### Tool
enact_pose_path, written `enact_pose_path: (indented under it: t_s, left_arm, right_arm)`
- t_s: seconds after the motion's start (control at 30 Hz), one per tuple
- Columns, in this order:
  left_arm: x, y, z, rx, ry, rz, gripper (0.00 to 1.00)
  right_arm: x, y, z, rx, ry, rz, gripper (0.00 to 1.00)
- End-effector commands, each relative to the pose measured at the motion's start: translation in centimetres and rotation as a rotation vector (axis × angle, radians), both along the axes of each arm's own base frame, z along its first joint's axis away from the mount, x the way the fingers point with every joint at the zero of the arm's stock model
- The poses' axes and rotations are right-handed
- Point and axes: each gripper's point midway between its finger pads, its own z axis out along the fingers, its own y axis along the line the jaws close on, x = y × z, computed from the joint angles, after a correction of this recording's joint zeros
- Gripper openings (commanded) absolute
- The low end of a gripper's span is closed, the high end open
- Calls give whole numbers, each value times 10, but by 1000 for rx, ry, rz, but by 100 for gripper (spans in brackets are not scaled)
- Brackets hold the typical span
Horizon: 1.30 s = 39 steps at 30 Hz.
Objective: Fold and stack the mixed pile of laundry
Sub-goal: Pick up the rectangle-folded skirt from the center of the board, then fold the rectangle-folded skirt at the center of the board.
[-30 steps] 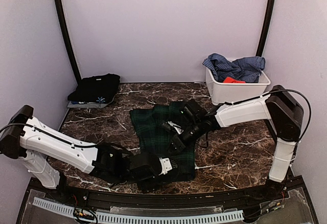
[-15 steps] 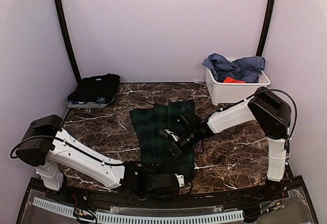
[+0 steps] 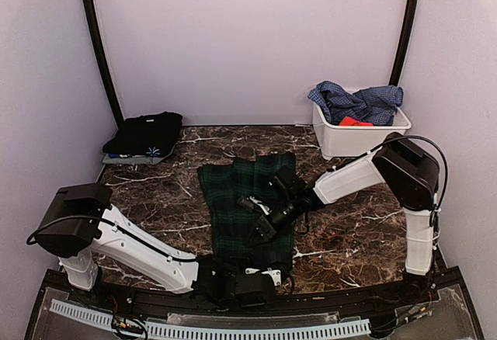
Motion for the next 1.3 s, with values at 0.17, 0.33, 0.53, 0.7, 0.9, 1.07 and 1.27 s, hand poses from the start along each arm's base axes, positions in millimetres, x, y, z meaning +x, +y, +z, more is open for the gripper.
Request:
enact_pose_path:
  t_s: [0.17, 0.33, 0.53, 0.7, 0.9, 1.07, 1.27]
  left_arm:
    - [7, 6, 21, -27, -38, -2, 5]
    - [-18, 9, 19, -12, 158, -54, 0]
    - [-51, 16, 33, -13, 390, -81, 0]
    - [-81, 21, 40, 30, 573, -102, 0]
    - [-104, 20, 71, -9, 705, -154, 0]
    - [-114, 16, 97, -28, 778, -196, 0]
    - [-92, 10, 132, -139, 839, -201, 0]
  right_arm:
    - [-17, -14, -23, -90, 37, 12, 18]
    - [-5, -11, 27, -31, -38, 6, 32]
    - [68, -27, 102, 35, -216, -124, 49]
    - [129, -37, 103, -67, -361, -206, 56]
    - [173, -38, 80, -157, -467, -222, 62]
    - [175, -31, 40, -186, -440, -157, 60]
    - [134, -15, 17, -132, -349, -44, 47]
